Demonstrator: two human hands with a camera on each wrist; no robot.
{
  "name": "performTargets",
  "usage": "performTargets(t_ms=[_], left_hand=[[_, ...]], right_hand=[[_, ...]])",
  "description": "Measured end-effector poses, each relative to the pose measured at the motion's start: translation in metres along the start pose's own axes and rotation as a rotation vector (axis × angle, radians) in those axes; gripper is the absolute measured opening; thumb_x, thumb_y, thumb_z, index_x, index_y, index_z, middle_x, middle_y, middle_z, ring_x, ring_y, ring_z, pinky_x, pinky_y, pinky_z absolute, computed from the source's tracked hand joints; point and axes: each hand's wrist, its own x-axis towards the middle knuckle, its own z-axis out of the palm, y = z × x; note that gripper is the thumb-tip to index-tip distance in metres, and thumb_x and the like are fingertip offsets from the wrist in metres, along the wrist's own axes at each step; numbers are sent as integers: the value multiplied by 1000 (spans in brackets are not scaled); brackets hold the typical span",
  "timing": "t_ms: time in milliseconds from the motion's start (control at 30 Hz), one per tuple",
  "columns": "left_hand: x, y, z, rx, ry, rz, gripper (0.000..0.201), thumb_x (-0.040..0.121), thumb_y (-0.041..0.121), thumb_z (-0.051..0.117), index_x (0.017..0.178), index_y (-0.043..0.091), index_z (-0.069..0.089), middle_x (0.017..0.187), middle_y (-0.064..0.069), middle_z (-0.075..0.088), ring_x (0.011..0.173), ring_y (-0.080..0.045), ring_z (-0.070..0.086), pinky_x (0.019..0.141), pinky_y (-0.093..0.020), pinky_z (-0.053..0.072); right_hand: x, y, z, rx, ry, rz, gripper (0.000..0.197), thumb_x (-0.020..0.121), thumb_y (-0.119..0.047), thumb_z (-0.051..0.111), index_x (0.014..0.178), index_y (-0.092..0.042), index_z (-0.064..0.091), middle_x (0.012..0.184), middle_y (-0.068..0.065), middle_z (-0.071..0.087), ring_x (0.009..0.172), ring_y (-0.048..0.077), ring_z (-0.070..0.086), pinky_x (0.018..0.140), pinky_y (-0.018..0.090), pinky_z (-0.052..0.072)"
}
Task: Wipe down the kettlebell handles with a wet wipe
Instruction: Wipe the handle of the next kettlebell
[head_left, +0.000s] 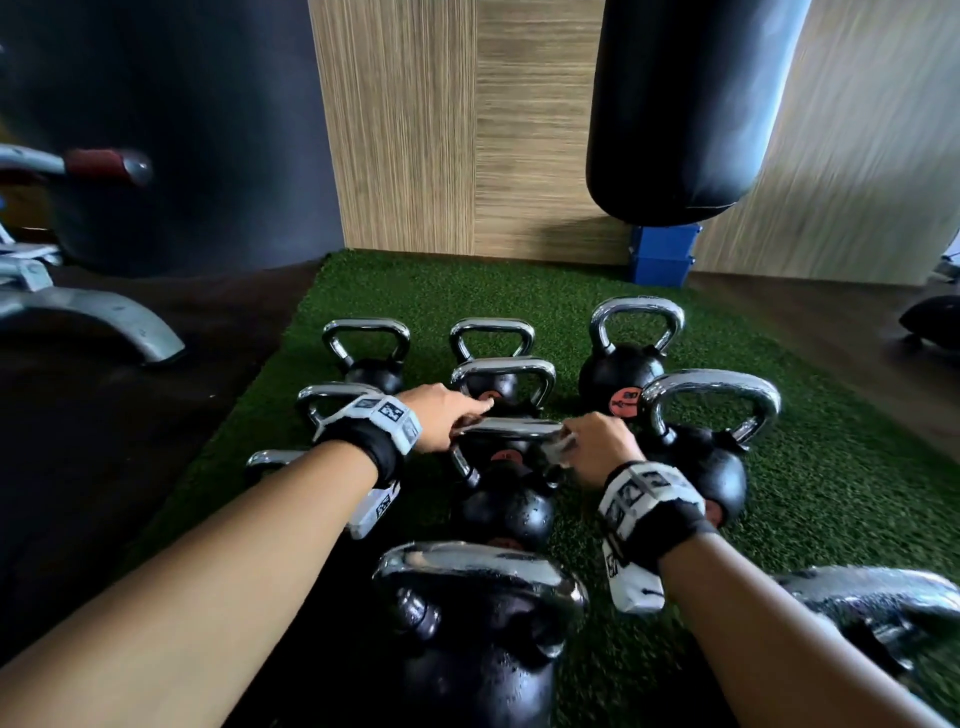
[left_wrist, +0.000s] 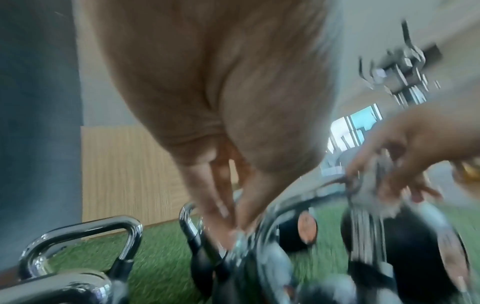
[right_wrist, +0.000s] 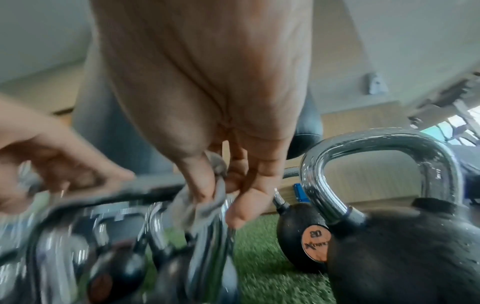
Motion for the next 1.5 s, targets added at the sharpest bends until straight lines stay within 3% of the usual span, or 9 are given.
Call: performTargets(t_ms=[233,367,500,600,767,1033,1233,1333,1500], left_hand=[[-111,-36,43,-674,198,-155,91,80,-20,38,147,41,47,142,8,60,120,-13,63,80,-15,54],[-159,-35,110,-913,21,-154,95,78,-26,47,147,39,40,146,6,52,123,-13,57,84,-18,53],[-179,-13,165,-1008,-173,-103,100,61,29,96,141,47,38,143,23,48,130,8,47,108,-17,43],[-172,15,186,-1193,-70,-110,92,50,51,99,129,39,53,120,27,69,114,20,55,95,-1,42],[-159,46,205,-1403,168,-128,94,62,29,98,141,35,48,129,23,68,124,3,60,103,-13,44],[-158,53,200,-1440,181,-175,88,70,12,93,144,28,50,125,9,73,115,3,65,91,-7,48],[-160,56,201,-1453,202,-192,87,68,15,93,143,31,51,126,8,72,116,3,64,99,-11,47],[-159,56,205,-1460,225,-191,89,65,21,94,142,32,51,126,8,72,118,0,65,110,-26,46],[-158,54,208,-1464,218,-154,100,54,43,98,141,35,50,126,15,72,120,1,63,105,-21,46]], right_hand=[[-87,-28,-52,427,71,-145,18,58,-47,77,73,-36,73,67,-14,69,67,3,62,58,23,47],[-137,-53,-43,412,123,-197,11,70,-34,82,80,-34,76,82,-11,67,69,-1,60,63,12,43],[-173,-69,-27,382,220,-285,18,76,-18,74,87,-32,76,98,-15,57,88,-3,59,74,4,43],[-192,-75,-18,343,277,-355,15,83,-28,75,97,-29,75,102,-17,51,96,-1,57,81,-1,39],[-203,-74,-1,129,229,-461,21,100,-20,57,112,-22,74,107,-4,47,96,16,53,88,23,48],[-192,-89,-8,-93,231,-615,18,73,2,80,75,-16,77,75,3,63,72,23,59,69,40,56],[-197,-61,-19,116,238,-401,9,80,-12,81,82,-20,83,74,-7,62,65,5,57,62,8,43],[-194,-60,-17,142,236,-387,4,84,-19,79,86,-17,83,78,-5,65,70,7,59,65,9,43],[-201,-47,-10,203,323,-347,10,76,-13,85,85,-17,82,75,-5,68,62,-1,53,64,0,39]])
